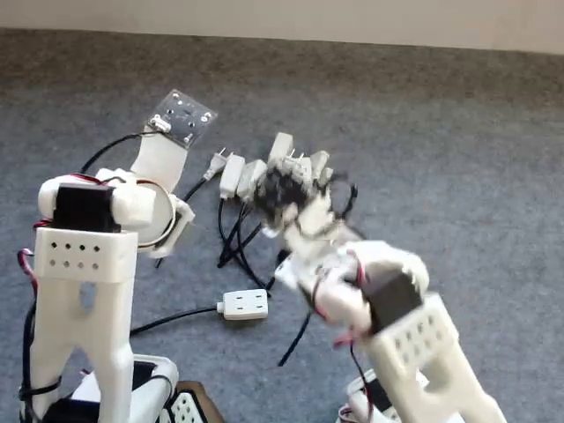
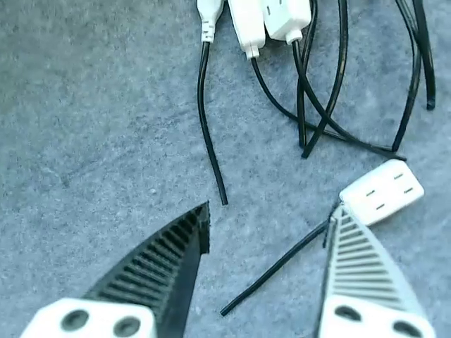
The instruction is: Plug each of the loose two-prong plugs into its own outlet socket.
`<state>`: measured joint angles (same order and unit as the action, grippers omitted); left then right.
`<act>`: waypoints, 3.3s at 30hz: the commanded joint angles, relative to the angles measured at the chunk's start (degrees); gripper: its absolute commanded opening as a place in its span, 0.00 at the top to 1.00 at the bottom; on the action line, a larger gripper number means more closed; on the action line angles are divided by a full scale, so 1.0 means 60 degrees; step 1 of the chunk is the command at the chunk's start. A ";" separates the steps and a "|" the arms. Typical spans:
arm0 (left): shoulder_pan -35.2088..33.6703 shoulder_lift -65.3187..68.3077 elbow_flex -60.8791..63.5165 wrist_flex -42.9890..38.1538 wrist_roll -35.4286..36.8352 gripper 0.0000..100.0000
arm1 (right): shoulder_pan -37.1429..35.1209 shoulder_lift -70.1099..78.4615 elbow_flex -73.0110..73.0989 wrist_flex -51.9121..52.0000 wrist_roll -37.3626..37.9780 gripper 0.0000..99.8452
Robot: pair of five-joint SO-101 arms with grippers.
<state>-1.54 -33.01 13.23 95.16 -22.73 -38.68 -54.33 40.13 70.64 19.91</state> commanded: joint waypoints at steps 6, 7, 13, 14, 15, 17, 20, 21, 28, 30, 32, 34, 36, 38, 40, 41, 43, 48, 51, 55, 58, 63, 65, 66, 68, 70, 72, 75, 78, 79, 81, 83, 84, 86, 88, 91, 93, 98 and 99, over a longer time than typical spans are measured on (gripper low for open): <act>0.0462 -0.1077 -0.0359 -0.0264 -0.0513 0.66 | -0.0388 -0.1399 0.3626 -0.2791 -0.0264 0.99; 0.0593 -0.1516 -0.0154 -0.0469 -0.0498 0.66 | -0.0374 -0.1223 0.3670 -0.2894 -0.0264 0.99; 0.1106 -0.4916 0.3304 -0.2872 0.0791 0.65 | -0.0403 -0.0081 0.3582 -0.3495 -0.1114 0.99; 0.1092 -0.5516 0.4125 -0.3458 0.1128 0.65 | -0.0403 0.0022 0.3612 -0.3626 -0.1201 0.99; 0.1062 -0.6103 0.4886 -0.4000 0.1436 0.65 | -0.0403 0.0081 0.3612 -0.3714 -0.1260 0.99; 0.1092 -0.7275 0.6322 -0.4821 0.1861 0.64 | -0.0432 0.0081 0.3656 -0.3993 -0.1289 0.99; 0.1106 -0.8740 0.8007 -0.5348 0.1993 0.62 | -0.0637 0.0125 0.3700 -0.4139 -0.1319 0.99; 0.1106 -0.9136 0.8491 -0.5480 0.1978 0.62 | -0.0769 0.0125 0.3685 -0.4154 -0.1451 0.99; 0.1092 -0.9956 1.0220 -0.6256 0.2168 0.62 | -0.1707 0.0154 0.3685 -0.4110 -0.1495 0.99; 0.1077 -0.9956 1.0440 -0.6505 0.2227 0.62 | -0.1780 0.0154 0.3685 -0.4081 -0.1495 0.99; 0.1062 -0.9956 1.0689 -0.6755 0.2227 0.62 | -0.1795 0.0154 0.3685 -0.3890 -0.1495 0.99; 0.1092 -0.9956 1.0996 -0.7077 0.2198 0.62 | -0.1810 0.0154 0.3685 -0.3846 -0.1480 0.99; 0.1048 -0.9956 1.1070 -0.7223 0.2198 0.62 | -0.1810 0.0154 0.3685 -0.3846 -0.1480 0.99; 0.1048 -1.0015 1.0923 -0.7223 0.2212 0.62 | -0.1810 0.0168 0.3685 -0.3846 -0.1480 0.99; 0.1048 -1.0029 1.0601 -0.7062 0.2242 0.62 | -0.1795 0.0183 0.3685 -0.3846 -0.1480 0.99; 0.1092 -1.0029 1.0425 -0.6901 0.2286 0.62 | -0.1795 0.0183 0.3685 -0.3846 -0.1480 0.99; 0.1106 -1.0029 1.0161 -0.6681 0.2491 0.62 | -0.1780 0.0183 0.3685 -0.3846 -0.1480 0.99; 0.1106 -1.0015 1.0103 -0.6667 0.2505 0.62 | -0.1795 0.0183 0.3700 -0.3846 -0.1480 0.99; 0.1121 -1.0029 1.0059 -0.6667 0.2505 0.62 | -0.1810 0.0183 0.3700 -0.3832 -0.1480 0.99; 0.1297 -1.0044 1.0029 -0.6667 0.2520 0.62 | -0.1810 0.0198 0.3846 -0.3846 -0.1451 0.99; 0.1531 -1.0044 0.9795 -0.6637 0.2520 0.62 | -0.1810 0.0198 0.4125 -0.3890 -0.1216 0.99; 0.1560 -0.9956 0.9941 -0.6667 0.2681 0.62 | -0.1810 0.0168 0.4212 -0.3846 -0.1172 0.99; 0.1531 -0.9956 1.0322 -0.6755 0.2637 0.62 | -0.1810 0.0095 0.4198 -0.3817 -0.1201 0.99; 0.1516 -0.9956 1.0586 -0.6872 0.2623 0.62 | -0.1810 0.0095 0.4168 -0.3729 -0.1216 0.99; 0.1502 -0.9956 1.1158 -0.7165 0.2286 0.62 | -0.1795 0.0081 0.4037 -0.3495 -0.1216 0.99; 0.1487 -0.9956 1.1656 -0.7473 0.1978 0.63 | -0.1751 0.0081 0.3714 -0.3260 -0.1216 0.99; 0.1487 -0.9956 1.1919 -0.7619 0.1817 0.66 | -0.1751 0.0081 0.3348 -0.2967 -0.1172 0.99; 0.1487 -0.9956 1.1934 -0.7590 0.1832 0.67 | -0.1736 0.0154 0.2777 -0.2586 -0.1084 0.99; 0.1502 -0.9956 1.1963 -0.7590 0.1832 0.67 | -0.1736 0.0168 0.2117 -0.2117 -0.0864 0.99; 0.1531 -0.9956 1.1963 -0.7575 0.1832 0.67 | -0.1722 0.0168 0.1853 -0.1941 -0.0850 0.99; 0.1546 -0.9956 1.1978 -0.7575 0.1846 0.67 | -0.1648 0.0168 0.1267 -0.1590 -0.0835 0.99; 0.1560 -0.9956 1.1978 -0.7575 0.1846 0.67 | -0.1648 0.0183 0.0769 -0.1282 -0.0835 0.99; 0.1560 -0.9956 1.1993 -0.7575 0.1846 0.67 | -0.1648 0.0183 0.0579 -0.1150 -0.0835 0.99; 0.1575 -0.9956 1.2066 -0.7590 0.1846 0.67 | -0.1648 0.0183 0.0359 -0.1048 -0.0835 0.99; 0.1575 -0.9956 1.2168 -0.7634 0.1846 0.67 | -0.1648 0.0198 0.0286 -0.1062 -0.0835 0.99; 0.1722 -0.9956 1.2212 -0.7634 0.1832 0.67 | -0.1648 0.0198 0.0300 -0.1092 -0.0864 0.99; 0.2059 -0.9956 1.2227 -0.7575 0.1832 0.67 | -0.1648 0.0198 0.0286 -0.1106 -0.0864 0.99; 0.1707 -1.0029 1.2125 -0.7590 0.1832 0.67 | -0.1414 0.0256 0.0418 -0.0945 -0.0835 0.99; 0.1458 -1.0044 1.2110 -0.7604 0.1832 0.67 | -0.1253 0.0388 0.0462 -0.0886 -0.0835 0.99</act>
<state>9.27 -92.79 86.90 49.98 -11.47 -48.62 -53.10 46.02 65.01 14.29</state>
